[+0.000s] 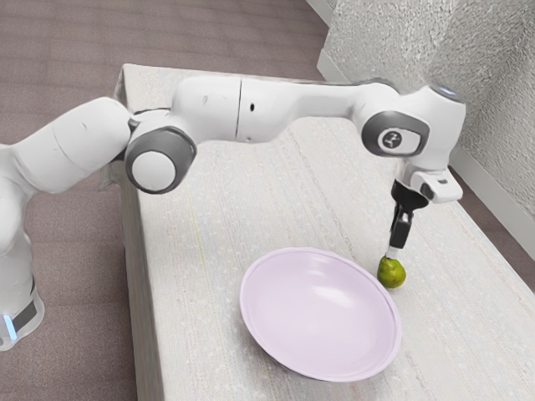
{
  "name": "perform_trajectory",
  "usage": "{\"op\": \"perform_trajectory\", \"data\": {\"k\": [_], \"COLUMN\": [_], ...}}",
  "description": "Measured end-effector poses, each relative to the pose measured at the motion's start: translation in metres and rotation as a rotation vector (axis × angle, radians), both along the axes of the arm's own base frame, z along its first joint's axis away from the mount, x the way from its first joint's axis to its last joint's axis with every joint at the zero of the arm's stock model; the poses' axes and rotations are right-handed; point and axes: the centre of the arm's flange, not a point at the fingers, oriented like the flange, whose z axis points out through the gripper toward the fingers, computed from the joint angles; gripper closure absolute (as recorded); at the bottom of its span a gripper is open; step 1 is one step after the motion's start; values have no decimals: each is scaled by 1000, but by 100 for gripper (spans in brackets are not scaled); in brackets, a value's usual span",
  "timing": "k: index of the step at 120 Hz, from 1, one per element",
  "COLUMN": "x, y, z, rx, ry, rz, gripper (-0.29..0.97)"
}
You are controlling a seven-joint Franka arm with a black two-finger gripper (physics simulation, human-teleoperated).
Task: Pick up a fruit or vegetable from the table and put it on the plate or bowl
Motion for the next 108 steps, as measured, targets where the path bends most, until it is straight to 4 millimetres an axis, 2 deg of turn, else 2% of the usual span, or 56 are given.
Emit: {"op": "perform_trajectory", "data": {"k": [9, 28, 55, 67, 89, 108], "x": [-2, 3, 15, 18, 23, 26], "y": [-15, -20, -1, -5, -7, -7], "z": [0, -24, -53, -65, -76, -76], "rx": [-9, -7, 11, -1, -24, -33], "ry": [-5, 16, 24, 24, 8, -16], "rz": [-38, -77, -86, -107, -137, -161], "gripper": [0, 0, 0, 0, 0, 0]}}
